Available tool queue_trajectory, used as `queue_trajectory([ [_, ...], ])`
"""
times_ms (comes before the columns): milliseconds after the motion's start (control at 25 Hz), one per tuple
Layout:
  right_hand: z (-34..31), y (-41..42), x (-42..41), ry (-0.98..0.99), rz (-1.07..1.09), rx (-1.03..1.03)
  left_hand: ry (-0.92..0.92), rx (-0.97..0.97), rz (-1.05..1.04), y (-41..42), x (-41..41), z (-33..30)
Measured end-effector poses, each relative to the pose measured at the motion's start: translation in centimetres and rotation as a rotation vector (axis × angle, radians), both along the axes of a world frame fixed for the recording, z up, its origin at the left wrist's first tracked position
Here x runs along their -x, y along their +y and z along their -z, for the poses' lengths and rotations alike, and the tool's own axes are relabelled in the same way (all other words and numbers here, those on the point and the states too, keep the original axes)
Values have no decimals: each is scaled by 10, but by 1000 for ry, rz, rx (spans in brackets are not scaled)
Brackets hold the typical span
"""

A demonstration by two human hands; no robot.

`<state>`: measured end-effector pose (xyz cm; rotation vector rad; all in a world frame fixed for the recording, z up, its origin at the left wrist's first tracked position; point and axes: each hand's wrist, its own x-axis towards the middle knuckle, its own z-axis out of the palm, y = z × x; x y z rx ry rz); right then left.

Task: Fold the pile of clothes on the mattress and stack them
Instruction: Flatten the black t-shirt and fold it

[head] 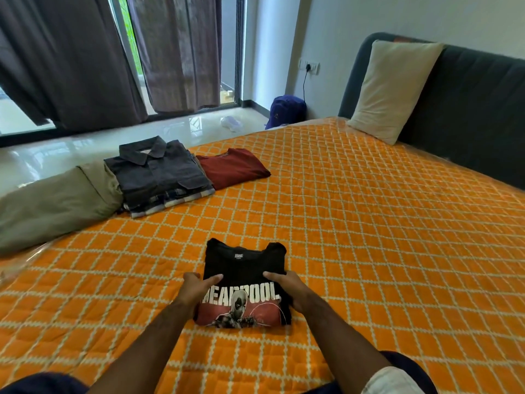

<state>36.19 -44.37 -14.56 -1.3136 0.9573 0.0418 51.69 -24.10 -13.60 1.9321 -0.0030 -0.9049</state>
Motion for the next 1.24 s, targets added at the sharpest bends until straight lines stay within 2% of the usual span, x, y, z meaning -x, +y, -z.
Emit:
queue_trajectory([
  [200,-11,6,-8,-108,76,-83,51,143,60,-16,-4,-15],
  [400,-49,-27,-47,-244,19,-59,46,342,10,-29,-40,-31],
  [640,-91,-157,-199,-316,-102,115,-93,575,-31,-136,-164,-68],
  [720,-104,-204,-257,-322,-127,196,-171,610,-65,-181,-209,-76],
  [800,-116,-246,-317,-316,-179,289,-172,609,-154,-220,-254,-73],
  [880,-116,-273,-368,-281,-221,426,-196,527,-222,-244,-285,-67],
  [920,-106,-284,-395,-192,-238,572,-253,423,-230,-255,-299,-63],
  [960,-91,-290,-414,-30,-289,777,-364,265,-214,-262,-308,-55],
  [1000,-68,-290,-430,117,-383,971,-590,45,-157,-268,-316,-48],
  [1040,-41,-284,-442,198,-510,1084,-852,-145,-6,-274,-327,-36],
  [1080,-15,-275,-444,226,-627,1133,-1063,-313,242,-276,-333,-27],
  [1120,7,-268,-445,242,-702,1123,-1146,-445,512,-279,-345,-14],
  [1160,24,-265,-449,280,-735,1084,-1102,-532,687,-283,-359,2],
  [1240,48,-263,-458,361,-751,1038,-938,-610,799,-280,-385,31],
])
